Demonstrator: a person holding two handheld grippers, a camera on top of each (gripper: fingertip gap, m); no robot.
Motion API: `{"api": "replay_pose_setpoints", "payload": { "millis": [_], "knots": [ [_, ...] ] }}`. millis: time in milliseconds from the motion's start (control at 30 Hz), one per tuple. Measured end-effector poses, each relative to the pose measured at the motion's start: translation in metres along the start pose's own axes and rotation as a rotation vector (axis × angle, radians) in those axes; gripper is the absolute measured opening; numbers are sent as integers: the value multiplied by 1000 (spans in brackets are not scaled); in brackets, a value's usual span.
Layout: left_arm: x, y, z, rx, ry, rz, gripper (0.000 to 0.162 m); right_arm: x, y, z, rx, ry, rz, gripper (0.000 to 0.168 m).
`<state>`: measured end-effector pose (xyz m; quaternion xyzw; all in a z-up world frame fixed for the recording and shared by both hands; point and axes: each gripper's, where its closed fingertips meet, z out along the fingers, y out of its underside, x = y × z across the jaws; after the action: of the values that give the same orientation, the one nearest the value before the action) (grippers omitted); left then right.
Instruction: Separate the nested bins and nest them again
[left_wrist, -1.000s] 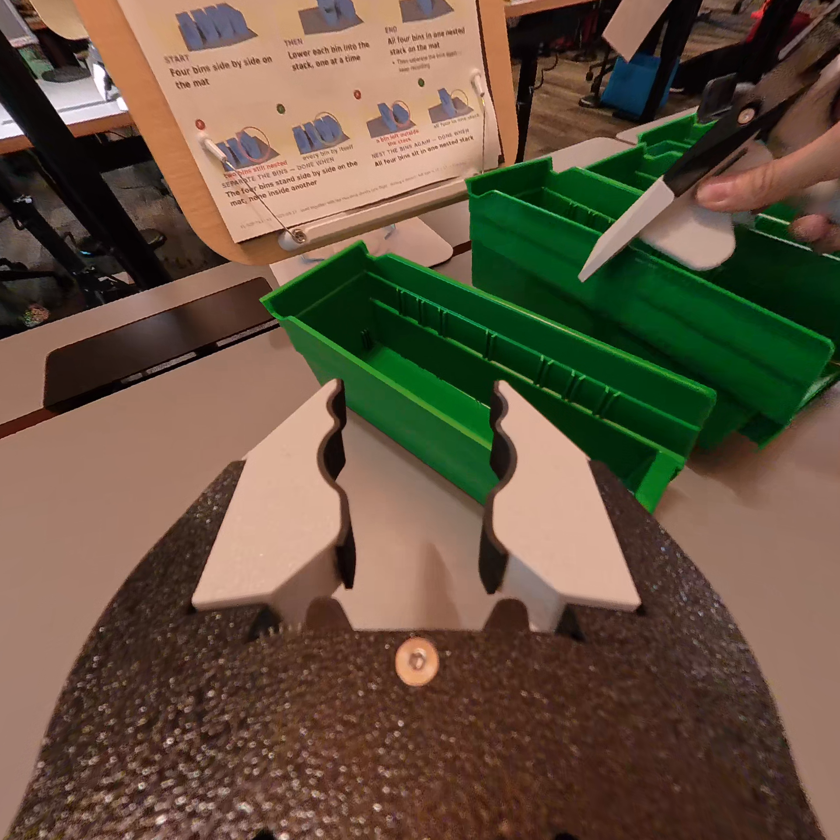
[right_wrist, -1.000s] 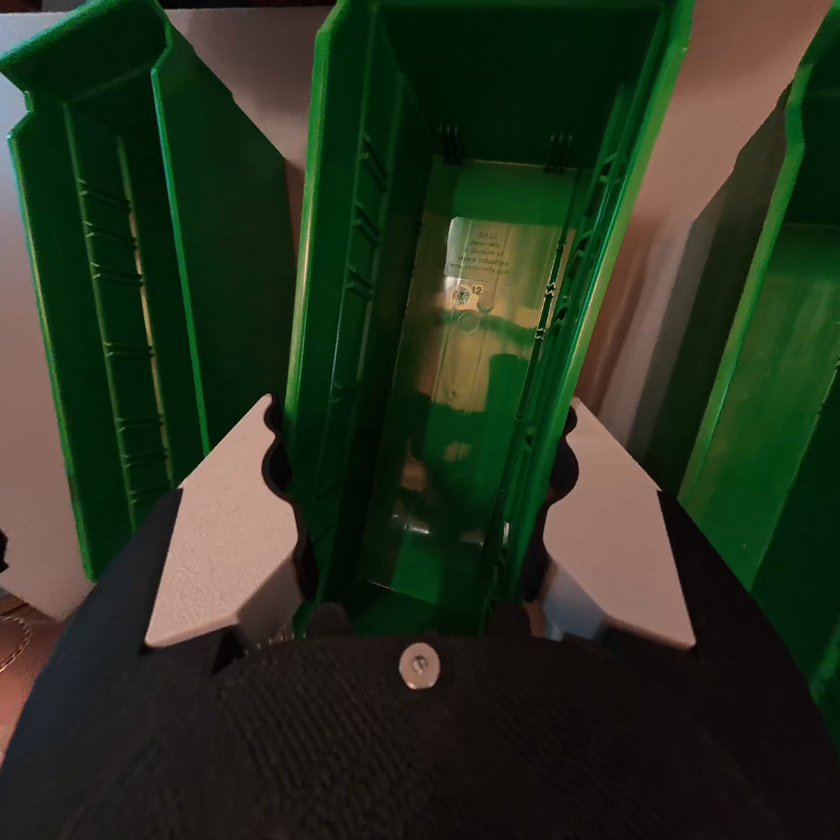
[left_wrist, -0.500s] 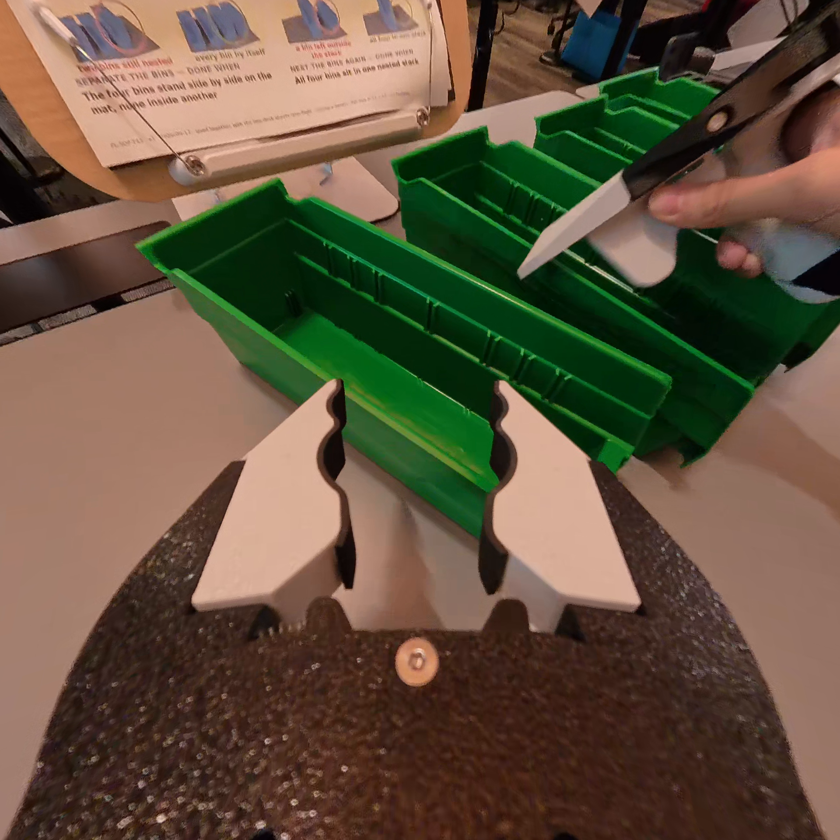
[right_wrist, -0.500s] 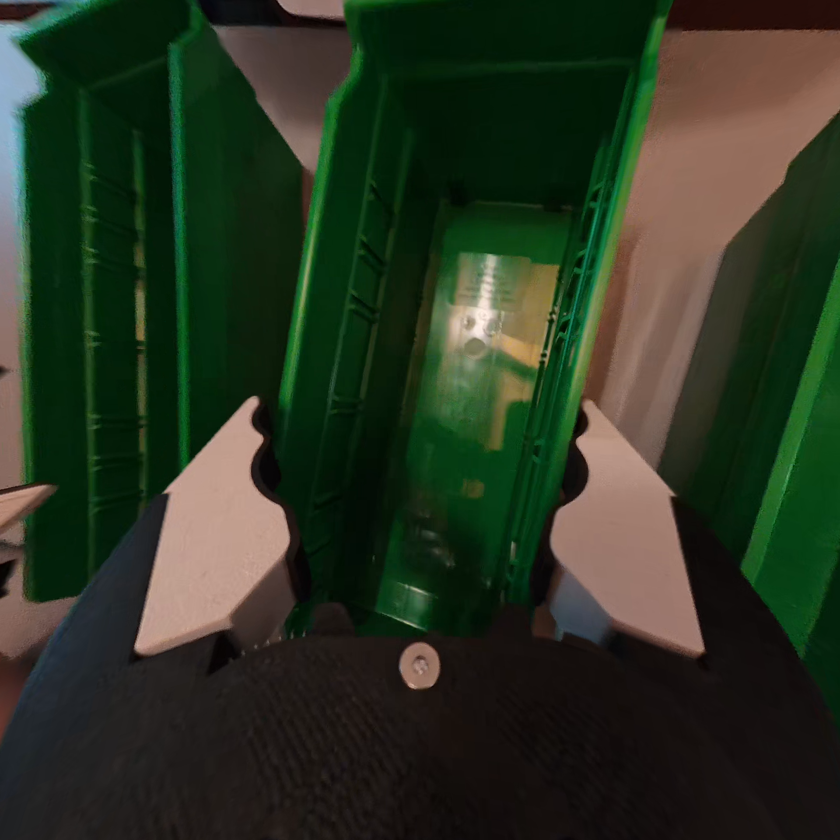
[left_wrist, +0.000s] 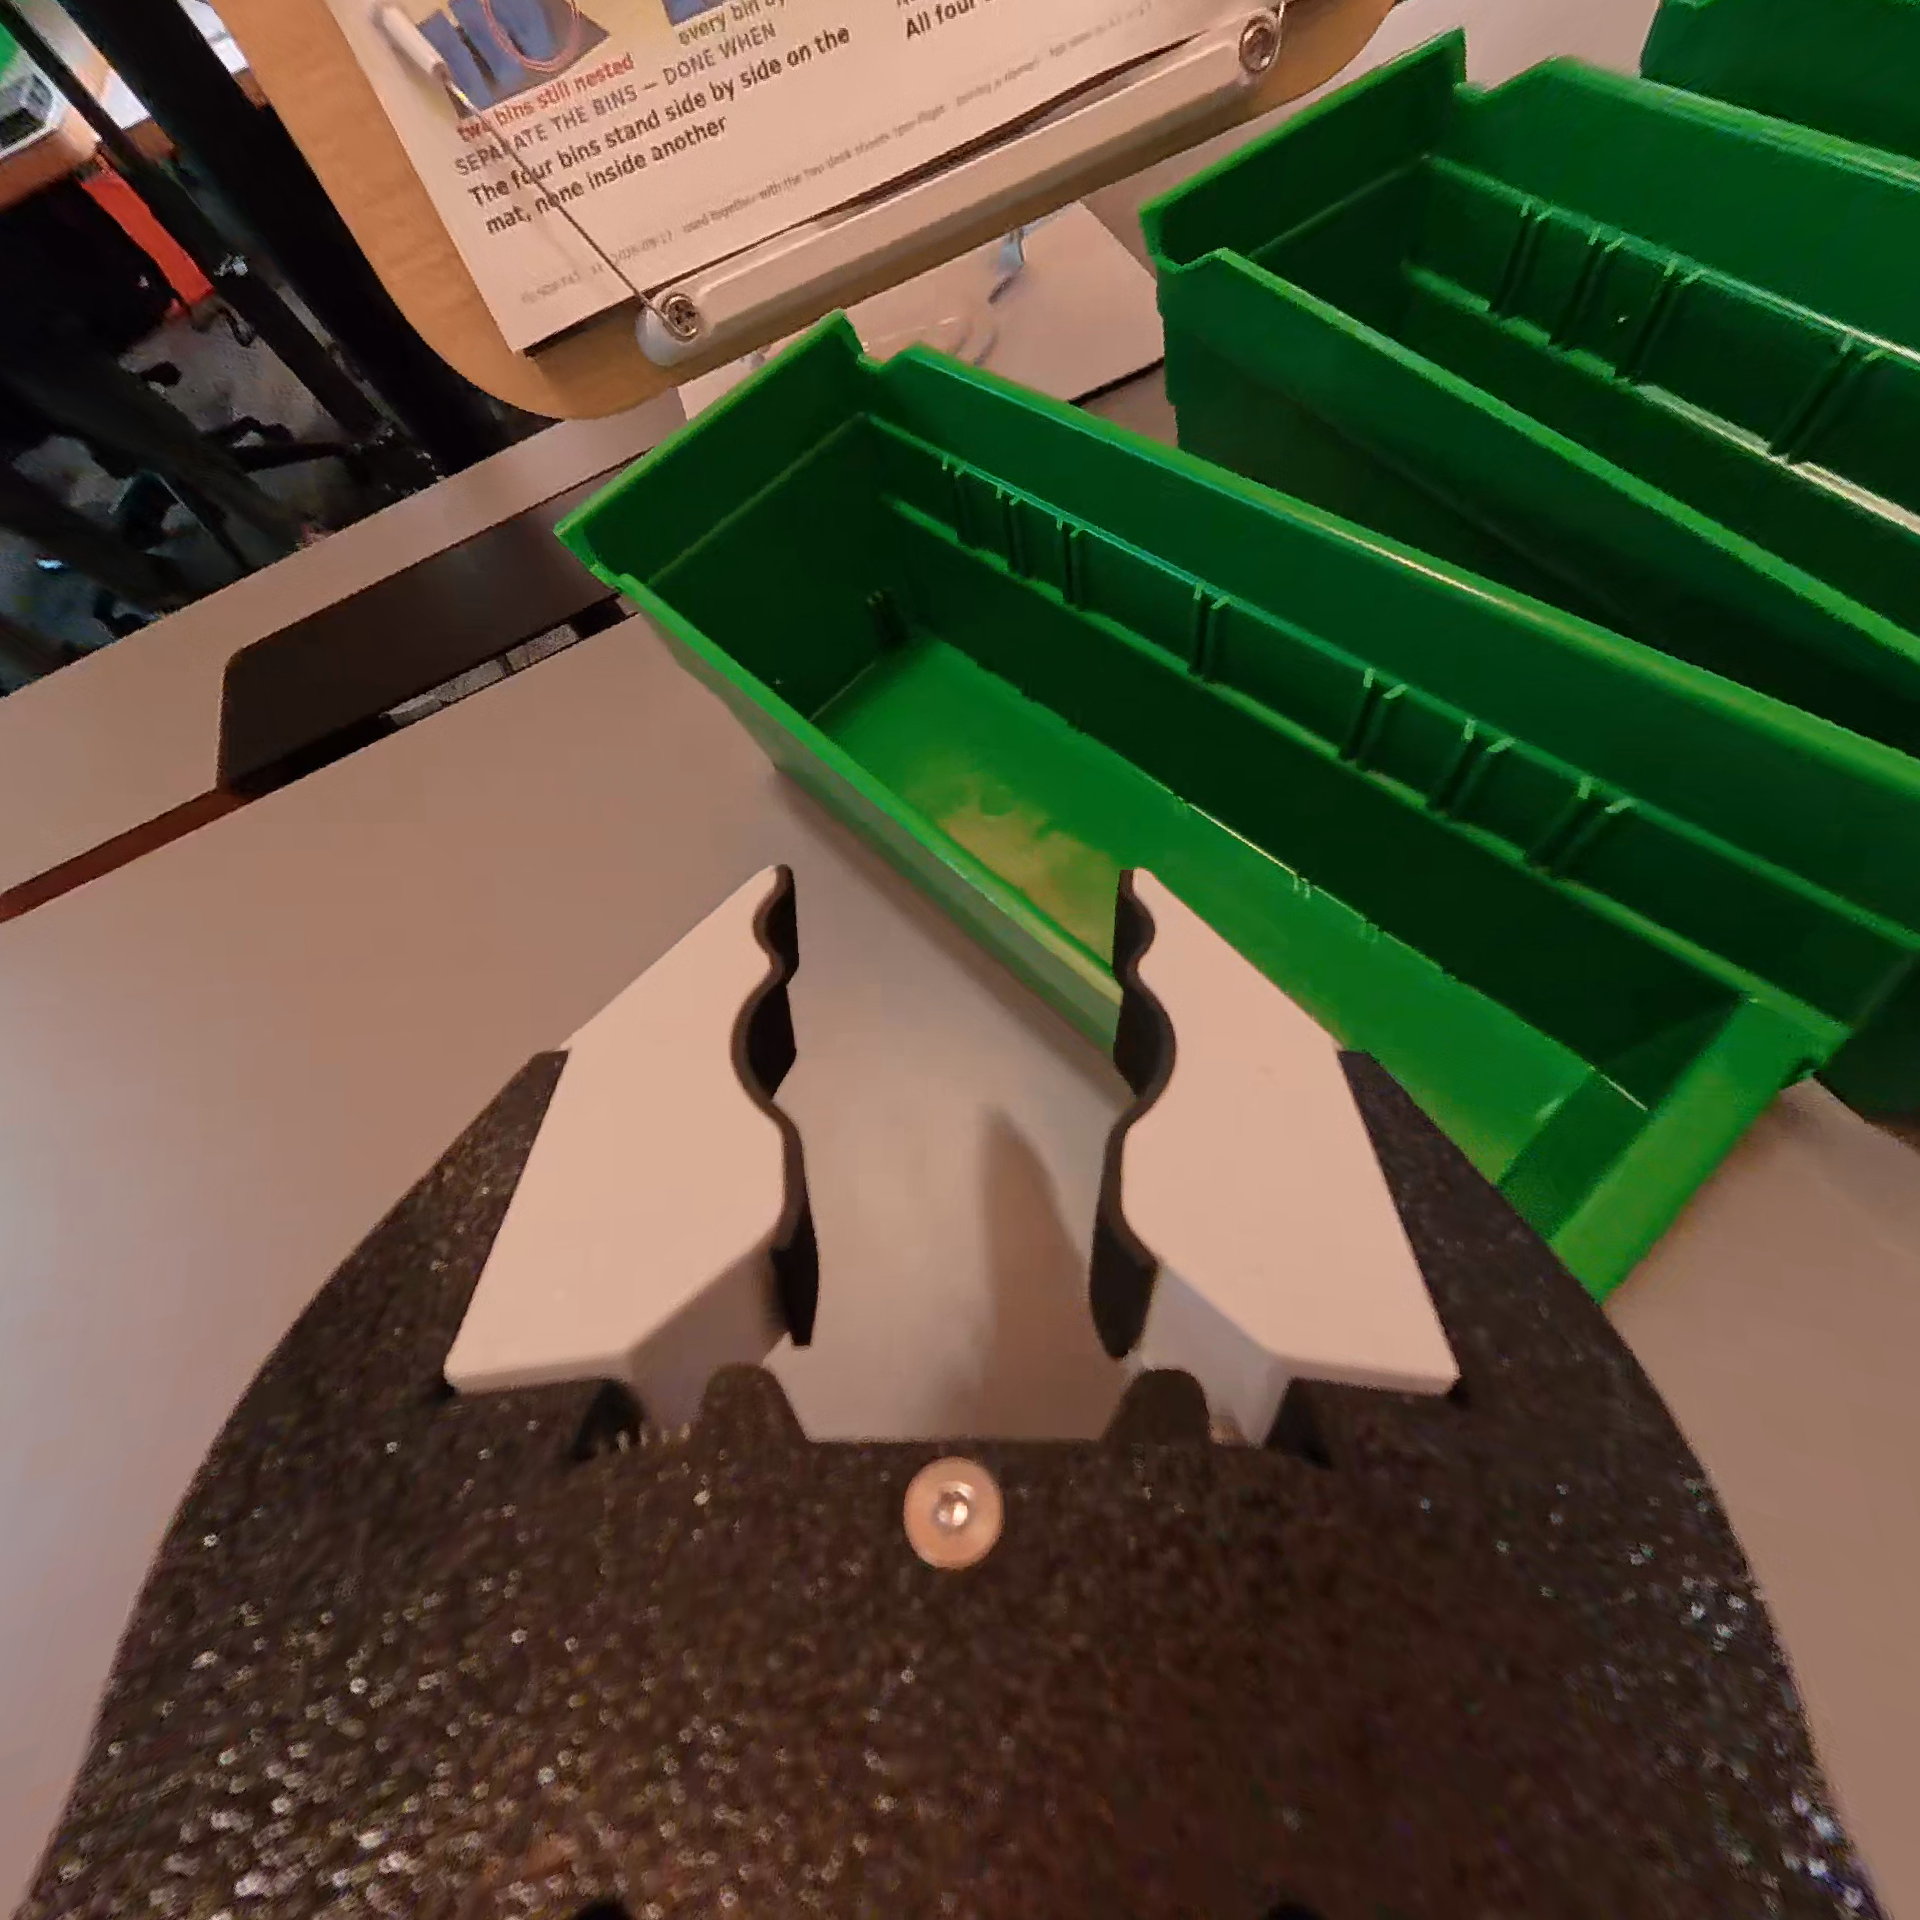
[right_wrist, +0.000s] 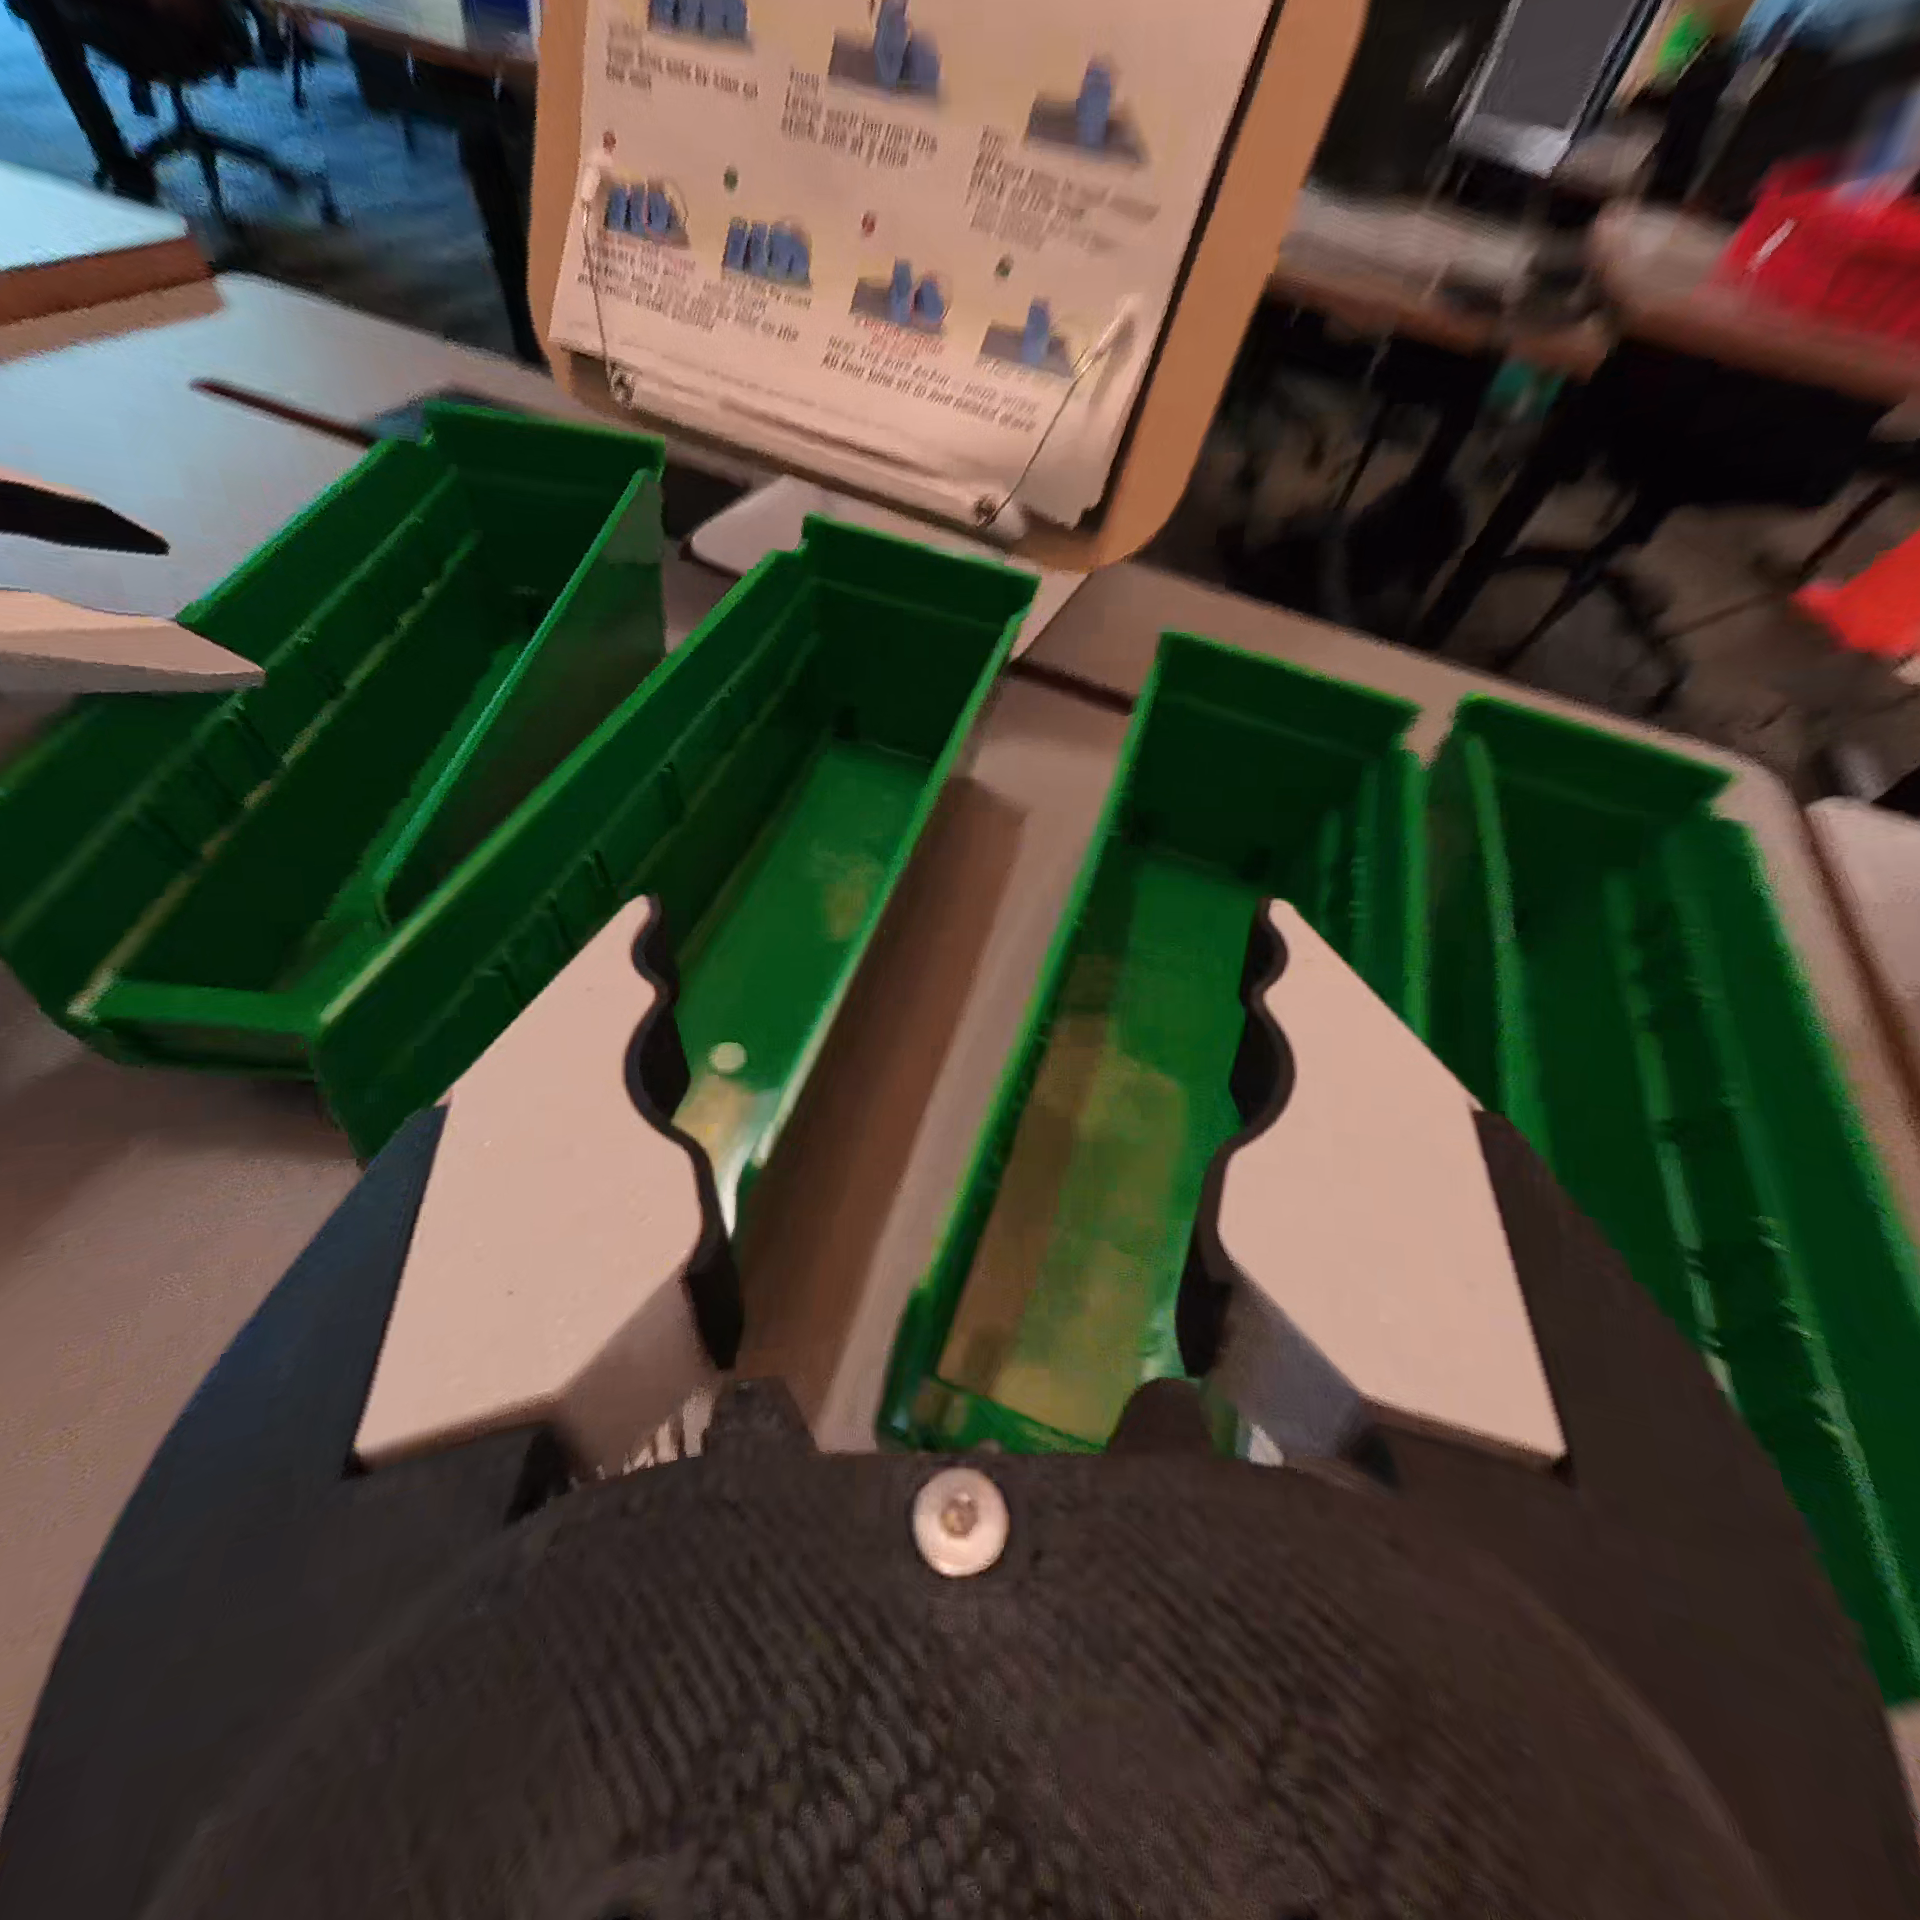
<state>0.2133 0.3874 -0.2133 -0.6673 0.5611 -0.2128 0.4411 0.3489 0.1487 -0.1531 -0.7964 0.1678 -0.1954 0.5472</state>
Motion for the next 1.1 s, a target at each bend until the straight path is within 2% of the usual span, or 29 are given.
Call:
{"api": "replay_pose_setpoints", "payload": {
  "millis": [67,133,200,233,333,433,533,600,733,867,1000,1100],
  "knots": [
    [-1,0,1,-21,-9,21,61,9,3,-24,128,49,-34,105],
    [-3,-1,2,-38,-23,43,60,17,11,-40,179,90,-40,105],
    [-3,-1,4,-54,-16,41,59,29,25,-49,161,140,16,125],
    [-3,-1,5,-62,-5,39,57,33,32,-52,144,151,43,129],
    [2,1,7,-91,62,19,47,37,48,-60,151,151,107,125],
    [6,2,8,-101,114,28,41,38,47,-63,212,127,165,124],
    [11,3,8,-118,165,4,33,42,56,-64,126,100,136,123],
    [9,5,7,-138,158,15,32,55,56,-71,137,148,153,124],
    [3,13,3,-173,151,39,30,61,53,-79,183,98,240,116],
    [-9,22,0,-218,165,118,25,65,59,-82,166,58,323,116],
    [-5,15,-2,-217,223,101,15,66,57,-85,174,33,360,111],
    [-1,13,-4,-231,196,125,13,65,59,-83,161,30,367,111]
  ]
}}
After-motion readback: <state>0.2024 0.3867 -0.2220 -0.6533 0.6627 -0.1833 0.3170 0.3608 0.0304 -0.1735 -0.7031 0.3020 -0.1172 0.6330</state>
